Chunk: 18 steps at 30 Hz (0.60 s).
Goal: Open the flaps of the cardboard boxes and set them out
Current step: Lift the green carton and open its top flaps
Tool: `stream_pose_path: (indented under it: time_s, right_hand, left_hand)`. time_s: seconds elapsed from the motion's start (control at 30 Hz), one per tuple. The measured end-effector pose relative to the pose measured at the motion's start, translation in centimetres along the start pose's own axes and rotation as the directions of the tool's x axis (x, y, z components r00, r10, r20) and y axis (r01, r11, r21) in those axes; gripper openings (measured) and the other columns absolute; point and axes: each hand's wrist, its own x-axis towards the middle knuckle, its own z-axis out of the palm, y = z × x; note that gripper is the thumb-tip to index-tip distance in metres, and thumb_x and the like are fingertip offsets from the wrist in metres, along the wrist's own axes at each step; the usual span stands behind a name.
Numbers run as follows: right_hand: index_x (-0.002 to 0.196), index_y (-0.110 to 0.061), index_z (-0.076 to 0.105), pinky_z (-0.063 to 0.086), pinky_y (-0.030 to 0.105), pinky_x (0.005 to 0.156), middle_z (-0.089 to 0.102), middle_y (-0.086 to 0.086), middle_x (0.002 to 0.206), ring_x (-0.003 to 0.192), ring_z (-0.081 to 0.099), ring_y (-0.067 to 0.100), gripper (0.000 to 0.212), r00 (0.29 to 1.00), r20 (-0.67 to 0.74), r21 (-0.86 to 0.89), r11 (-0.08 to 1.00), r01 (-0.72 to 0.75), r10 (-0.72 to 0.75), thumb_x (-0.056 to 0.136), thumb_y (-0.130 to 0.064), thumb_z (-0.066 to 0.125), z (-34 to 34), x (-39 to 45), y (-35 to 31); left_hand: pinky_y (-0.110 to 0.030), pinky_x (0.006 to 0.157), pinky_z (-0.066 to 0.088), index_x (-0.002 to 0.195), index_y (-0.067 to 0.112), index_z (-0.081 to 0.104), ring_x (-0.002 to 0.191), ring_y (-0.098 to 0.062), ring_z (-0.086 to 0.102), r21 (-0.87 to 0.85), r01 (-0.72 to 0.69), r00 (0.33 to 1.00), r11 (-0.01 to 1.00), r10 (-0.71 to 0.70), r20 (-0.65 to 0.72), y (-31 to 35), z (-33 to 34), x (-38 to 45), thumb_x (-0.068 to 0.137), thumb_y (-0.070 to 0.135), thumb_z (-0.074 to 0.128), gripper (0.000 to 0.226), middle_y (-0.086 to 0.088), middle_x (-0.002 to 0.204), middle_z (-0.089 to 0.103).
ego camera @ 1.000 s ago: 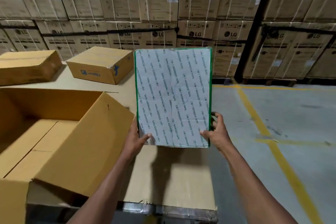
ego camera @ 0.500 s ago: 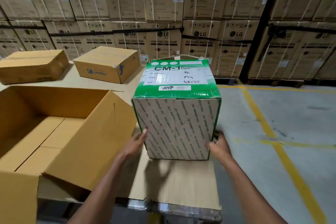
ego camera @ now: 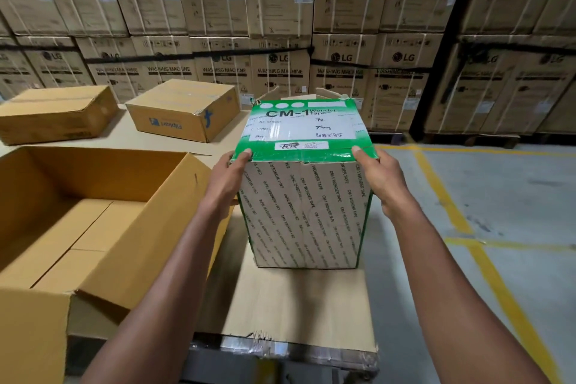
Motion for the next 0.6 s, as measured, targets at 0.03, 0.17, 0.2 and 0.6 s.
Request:
stream_pose_path:
  time_s: [0.03, 0.17, 0.2, 0.6]
  right_hand:
    - [0.099, -0.04, 0.07, 0.056, 0.047, 0.092, 0.076, -0.013, 0.097, 0.094, 0.071, 0.014, 0.032, 1.0, -0.009, 0.012, 1.0, 0.017, -0.017, 0.08, -0.063, 0.058, 0.0, -0.2, 0.2]
    - [0.114, -0.034, 0.071, 0.058, 0.038, 0.09, 0.076, -0.011, 0.103, 0.097, 0.072, 0.01, 0.024, 0.997, -0.012, 0.198, 0.977, 0.075, -0.074, 0.092, -0.037, 0.063, -0.4, -1.1, 0.7]
    - [0.12, -0.03, 0.07, 0.057, 0.032, 0.088, 0.076, -0.011, 0.106, 0.099, 0.071, 0.009, 0.026, 0.995, -0.01, 0.254, 0.962, 0.097, -0.097, 0.094, -0.028, 0.063, -0.5, -1.2, 0.9]
    - [0.13, -0.011, 0.047, 0.058, 0.025, 0.079, 0.064, 0.015, 0.131, 0.111, 0.065, 0.021, 0.06, 0.999, 0.045, 0.451, 0.892, -0.021, 0.001, 0.08, 0.014, 0.069, -0.7, -4.6, 10.4]
  left_hand:
    - [-0.033, 0.062, 0.051, 0.141, 0.021, 0.05, 0.093, -0.016, 0.071, -0.018, -0.012, 1.0, 1.0, 0.012, -0.005, -0.3, 0.0, -0.1, 0.099, 0.051, 0.052, 0.052, -0.002, 0.107, 0.074]
    - [-0.048, 0.077, 0.06, 0.142, 0.024, 0.05, 0.098, -0.019, 0.072, -0.081, -0.112, 0.994, 0.99, 0.112, -0.003, -1.9, 0.0, -0.1, 0.094, 0.049, 0.059, 0.054, -0.002, 0.111, 0.074]
    - [-0.049, 0.079, 0.059, 0.142, 0.027, 0.049, 0.1, -0.018, 0.071, -0.1, -0.124, 0.992, 0.987, 0.124, -0.005, -2.3, 0.1, -0.1, 0.094, 0.048, 0.06, 0.053, -0.003, 0.115, 0.072]
    - [-0.033, 0.097, 0.053, 0.149, 0.031, 0.037, 0.128, -0.017, 0.055, -0.238, -0.165, 0.986, 0.957, 0.16, -0.043, -12.3, 2.4, -3.8, 0.084, 0.026, 0.068, 0.072, 0.001, 0.142, 0.054]
